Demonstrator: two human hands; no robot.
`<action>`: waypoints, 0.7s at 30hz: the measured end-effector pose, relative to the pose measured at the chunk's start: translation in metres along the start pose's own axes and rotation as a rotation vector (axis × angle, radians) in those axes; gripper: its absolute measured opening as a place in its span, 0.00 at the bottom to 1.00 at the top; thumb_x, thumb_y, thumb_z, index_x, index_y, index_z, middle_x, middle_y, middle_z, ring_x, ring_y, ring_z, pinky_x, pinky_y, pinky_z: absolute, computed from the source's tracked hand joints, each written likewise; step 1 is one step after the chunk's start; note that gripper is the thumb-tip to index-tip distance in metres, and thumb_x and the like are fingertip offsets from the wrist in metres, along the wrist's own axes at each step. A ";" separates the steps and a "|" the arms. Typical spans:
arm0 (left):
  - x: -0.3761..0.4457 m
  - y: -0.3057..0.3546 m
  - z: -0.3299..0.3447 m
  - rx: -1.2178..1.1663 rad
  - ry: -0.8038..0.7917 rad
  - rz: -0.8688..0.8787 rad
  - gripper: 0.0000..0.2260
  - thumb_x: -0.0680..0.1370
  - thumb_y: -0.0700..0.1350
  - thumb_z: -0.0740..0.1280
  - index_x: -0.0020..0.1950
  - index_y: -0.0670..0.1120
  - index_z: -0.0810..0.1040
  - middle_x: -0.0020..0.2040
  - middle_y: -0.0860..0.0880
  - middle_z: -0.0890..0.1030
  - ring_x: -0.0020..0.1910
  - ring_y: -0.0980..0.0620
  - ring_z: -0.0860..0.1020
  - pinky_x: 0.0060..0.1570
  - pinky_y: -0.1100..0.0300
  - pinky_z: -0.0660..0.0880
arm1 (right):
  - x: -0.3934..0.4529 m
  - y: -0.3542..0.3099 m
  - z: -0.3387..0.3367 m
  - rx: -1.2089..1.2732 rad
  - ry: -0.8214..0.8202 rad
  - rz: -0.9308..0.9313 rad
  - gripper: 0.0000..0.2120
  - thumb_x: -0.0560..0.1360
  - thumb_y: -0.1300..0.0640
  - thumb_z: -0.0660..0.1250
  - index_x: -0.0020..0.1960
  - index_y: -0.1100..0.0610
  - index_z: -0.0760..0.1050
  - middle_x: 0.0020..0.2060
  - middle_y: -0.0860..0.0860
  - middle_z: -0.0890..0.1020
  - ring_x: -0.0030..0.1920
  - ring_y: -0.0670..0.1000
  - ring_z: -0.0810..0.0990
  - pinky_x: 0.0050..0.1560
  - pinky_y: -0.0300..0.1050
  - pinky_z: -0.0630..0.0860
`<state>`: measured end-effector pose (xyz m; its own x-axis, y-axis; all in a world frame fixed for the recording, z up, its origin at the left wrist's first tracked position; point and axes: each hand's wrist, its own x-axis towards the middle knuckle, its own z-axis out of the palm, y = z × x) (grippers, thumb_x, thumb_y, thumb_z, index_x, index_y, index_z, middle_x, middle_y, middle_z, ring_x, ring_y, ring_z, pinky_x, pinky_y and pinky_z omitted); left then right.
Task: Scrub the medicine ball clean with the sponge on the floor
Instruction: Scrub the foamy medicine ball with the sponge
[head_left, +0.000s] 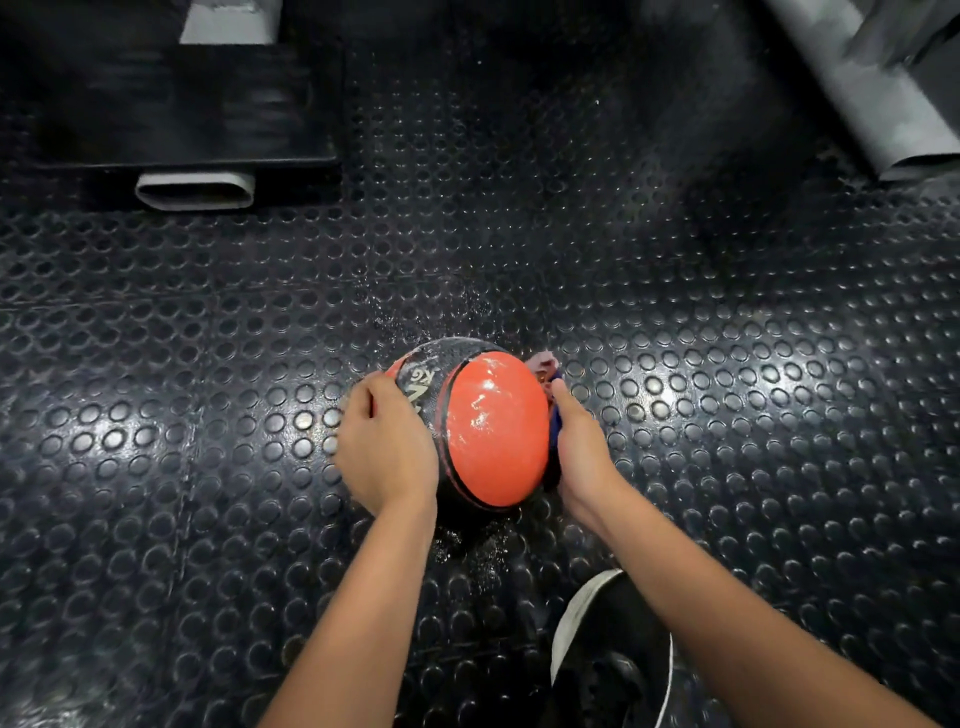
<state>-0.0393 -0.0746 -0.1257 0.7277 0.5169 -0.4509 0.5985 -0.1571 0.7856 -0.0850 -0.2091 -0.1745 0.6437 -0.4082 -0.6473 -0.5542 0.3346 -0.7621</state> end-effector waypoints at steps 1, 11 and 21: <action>0.000 0.001 0.001 0.012 0.001 0.007 0.16 0.84 0.53 0.58 0.40 0.50 0.76 0.38 0.55 0.78 0.38 0.56 0.72 0.37 0.56 0.65 | -0.002 -0.005 0.001 -0.057 0.006 -0.033 0.23 0.84 0.38 0.55 0.61 0.49 0.83 0.58 0.51 0.87 0.63 0.53 0.83 0.72 0.60 0.74; 0.008 -0.005 -0.008 0.025 -0.051 0.045 0.15 0.85 0.55 0.58 0.53 0.54 0.84 0.43 0.59 0.79 0.49 0.50 0.76 0.51 0.53 0.65 | -0.006 -0.011 0.007 -0.094 -0.026 -0.109 0.18 0.86 0.41 0.56 0.53 0.47 0.83 0.51 0.49 0.86 0.58 0.50 0.83 0.70 0.51 0.73; 0.021 -0.001 -0.013 0.015 -0.136 0.062 0.15 0.85 0.52 0.59 0.46 0.46 0.80 0.36 0.54 0.74 0.37 0.57 0.70 0.39 0.62 0.64 | -0.034 -0.026 0.018 -0.304 -0.047 -0.472 0.11 0.86 0.44 0.59 0.57 0.32 0.79 0.62 0.40 0.82 0.65 0.40 0.77 0.67 0.37 0.69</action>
<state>-0.0293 -0.0529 -0.1306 0.8013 0.3870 -0.4562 0.5555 -0.1982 0.8075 -0.0825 -0.1885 -0.1331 0.8775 -0.4140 -0.2422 -0.3233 -0.1374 -0.9363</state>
